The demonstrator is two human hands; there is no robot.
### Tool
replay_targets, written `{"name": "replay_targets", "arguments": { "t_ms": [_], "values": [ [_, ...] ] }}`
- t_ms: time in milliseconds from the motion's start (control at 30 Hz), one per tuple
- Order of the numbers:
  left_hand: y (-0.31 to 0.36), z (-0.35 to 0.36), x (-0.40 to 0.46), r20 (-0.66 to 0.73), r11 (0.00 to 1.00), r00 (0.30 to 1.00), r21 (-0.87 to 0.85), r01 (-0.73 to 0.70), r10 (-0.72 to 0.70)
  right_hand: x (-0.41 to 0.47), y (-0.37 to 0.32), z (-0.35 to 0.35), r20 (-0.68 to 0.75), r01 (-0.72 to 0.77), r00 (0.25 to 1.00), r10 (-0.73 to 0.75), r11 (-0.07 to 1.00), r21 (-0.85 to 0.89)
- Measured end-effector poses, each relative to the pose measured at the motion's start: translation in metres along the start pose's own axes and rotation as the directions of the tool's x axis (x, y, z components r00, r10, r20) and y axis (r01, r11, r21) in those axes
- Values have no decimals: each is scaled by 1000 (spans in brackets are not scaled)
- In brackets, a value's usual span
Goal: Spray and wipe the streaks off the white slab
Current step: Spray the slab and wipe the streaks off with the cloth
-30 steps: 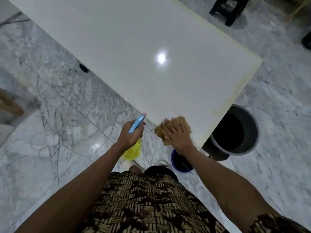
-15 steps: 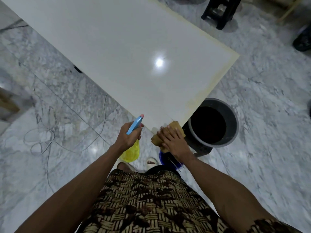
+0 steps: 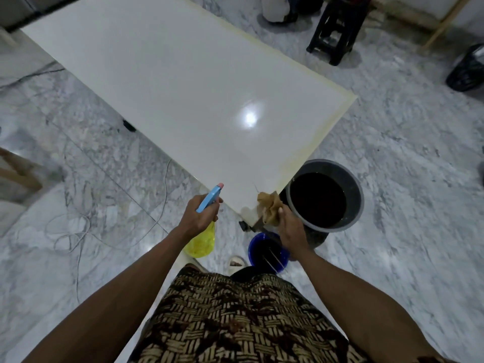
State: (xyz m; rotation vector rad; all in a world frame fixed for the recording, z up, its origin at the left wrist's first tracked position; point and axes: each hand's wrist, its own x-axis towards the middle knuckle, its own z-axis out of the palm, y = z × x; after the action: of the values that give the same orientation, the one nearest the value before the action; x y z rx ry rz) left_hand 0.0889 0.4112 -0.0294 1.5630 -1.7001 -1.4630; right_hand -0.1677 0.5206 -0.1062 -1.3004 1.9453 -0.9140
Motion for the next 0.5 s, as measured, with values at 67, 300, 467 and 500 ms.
{"name": "replay_targets", "arguments": {
  "t_ms": [67, 300, 467, 500],
  "values": [
    [5, -1, 2, -9, 1000, 1000, -25, 5, -5, 16, -25, -8, -122, -153, 976, 179, 969, 195],
    [32, -10, 16, -14, 995, 995, 7, -95, 95, 95, -61, -53, 169, -353, 855, 489, 312, 882],
    [52, -32, 26, -52, 990, 990, -41, -133, 131, 108, -98, -46, 280, -314, 880, 383, 28, 949],
    [54, -38, 30, -64, 988, 987, -45, -148, 145, 113, -106, -41, 302, -331, 880, 366, 19, 943]
  ]
}}
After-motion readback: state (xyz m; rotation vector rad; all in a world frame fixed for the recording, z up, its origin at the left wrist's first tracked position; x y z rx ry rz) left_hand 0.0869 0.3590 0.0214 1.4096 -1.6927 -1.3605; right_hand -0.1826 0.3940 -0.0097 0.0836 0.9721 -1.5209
